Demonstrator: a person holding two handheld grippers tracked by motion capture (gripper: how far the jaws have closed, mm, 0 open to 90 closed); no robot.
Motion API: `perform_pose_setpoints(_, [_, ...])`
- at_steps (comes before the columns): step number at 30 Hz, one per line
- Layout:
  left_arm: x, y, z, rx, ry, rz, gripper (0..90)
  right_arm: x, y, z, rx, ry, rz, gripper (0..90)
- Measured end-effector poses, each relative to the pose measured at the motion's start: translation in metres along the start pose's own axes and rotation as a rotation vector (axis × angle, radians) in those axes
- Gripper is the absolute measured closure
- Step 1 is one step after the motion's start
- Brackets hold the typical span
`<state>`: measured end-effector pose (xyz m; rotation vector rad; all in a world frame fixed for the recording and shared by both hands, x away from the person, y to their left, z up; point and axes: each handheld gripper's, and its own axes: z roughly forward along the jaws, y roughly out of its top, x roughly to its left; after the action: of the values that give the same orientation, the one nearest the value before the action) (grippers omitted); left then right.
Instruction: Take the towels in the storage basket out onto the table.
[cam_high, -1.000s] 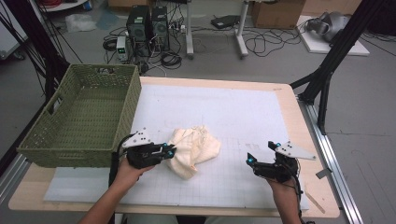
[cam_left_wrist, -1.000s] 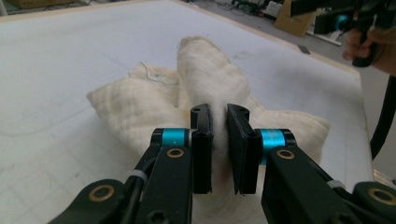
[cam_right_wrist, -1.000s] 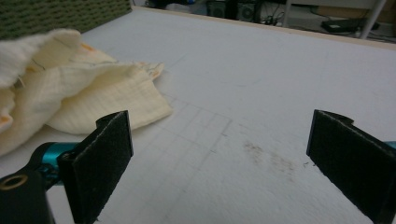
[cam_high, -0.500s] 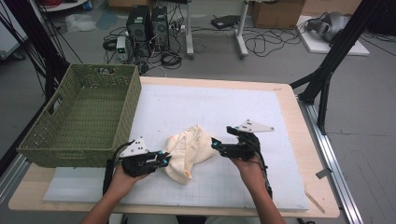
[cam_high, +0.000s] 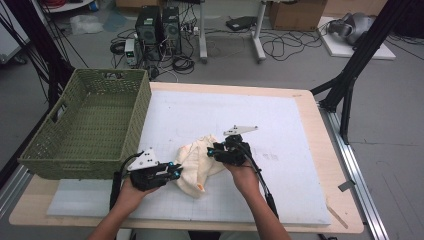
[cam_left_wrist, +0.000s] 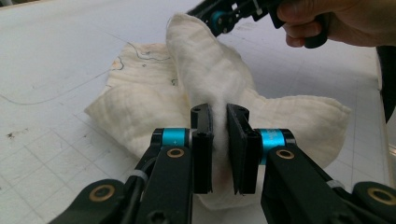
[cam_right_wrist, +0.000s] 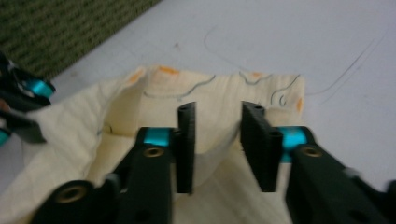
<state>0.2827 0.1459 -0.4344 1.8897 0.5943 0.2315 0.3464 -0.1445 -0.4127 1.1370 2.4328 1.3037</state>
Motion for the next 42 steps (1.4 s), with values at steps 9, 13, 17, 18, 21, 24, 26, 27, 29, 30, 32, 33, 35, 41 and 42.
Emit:
perform_pose_setpoints(9, [-0.002,-0.001,0.002,0.000,-0.013,0.000,80.0,-0.006,-0.018,-0.035,-0.014,-0.046,-0.067,88.4])
perform_pose_setpoints(13, [-0.004,-0.002,0.003,0.008,-0.028,0.011,79.7,-0.011,-0.031,-0.059,-0.053,-0.085,-0.059,88.5])
perform_pose_setpoints(17, [-0.004,-0.003,0.005,0.015,-0.043,0.007,79.9,-0.023,-0.043,-0.089,-0.085,-0.132,-0.039,88.4])
perform_pose_setpoints(18, [-0.004,-0.003,0.005,0.014,-0.056,0.007,79.8,-0.026,-0.047,-0.096,-0.088,-0.144,-0.034,88.4])
perform_pose_setpoints(21, [-0.006,-0.004,0.007,0.030,-0.076,0.006,77.4,-0.033,-0.059,-0.117,-0.102,-0.169,-0.008,88.4])
perform_pose_setpoints(24, [-0.005,-0.005,0.008,0.039,-0.073,-0.006,75.0,-0.036,-0.072,-0.133,-0.101,-0.195,0.004,88.4])
perform_pose_setpoints(26, [-0.004,-0.005,0.008,0.033,-0.062,-0.023,72.1,-0.038,-0.082,-0.140,-0.100,-0.212,0.013,88.4])
perform_pose_setpoints(27, [-0.004,-0.005,0.008,0.031,-0.053,-0.030,69.7,-0.040,-0.087,-0.142,-0.098,-0.212,0.021,88.3])
perform_pose_setpoints(29, [-0.003,-0.004,0.008,0.030,-0.029,-0.052,61.7,-0.042,-0.094,-0.144,-0.081,-0.219,0.030,88.2])
perform_pose_setpoints(30, [-0.002,-0.004,0.008,0.025,-0.013,-0.065,58.5,-0.043,-0.096,-0.145,-0.072,-0.224,0.025,88.3])
perform_pose_setpoints(32, [-0.001,-0.003,0.009,0.016,0.024,-0.095,48.7,-0.042,-0.097,-0.148,-0.074,-0.234,0.015,88.2])
perform_pose_setpoints(33, [0.001,-0.002,0.010,0.012,0.036,-0.113,45.1,-0.042,-0.097,-0.149,-0.074,-0.238,0.012,88.2])
perform_pose_setpoints(35, [0.004,0.002,0.013,0.005,0.056,-0.131,41.7,-0.041,-0.096,-0.151,-0.078,-0.236,0.008,87.2])
perform_pose_setpoints(41, [0.015,0.019,0.027,-0.027,0.066,-0.172,40.1,-0.039,-0.081,-0.158,-0.176,-0.252,-0.001,64.8])
perform_pose_setpoints(42, [0.014,0.019,0.032,-0.012,0.070,-0.170,40.1,-0.040,-0.077,-0.156,-0.182,-0.254,-0.010,63.4])
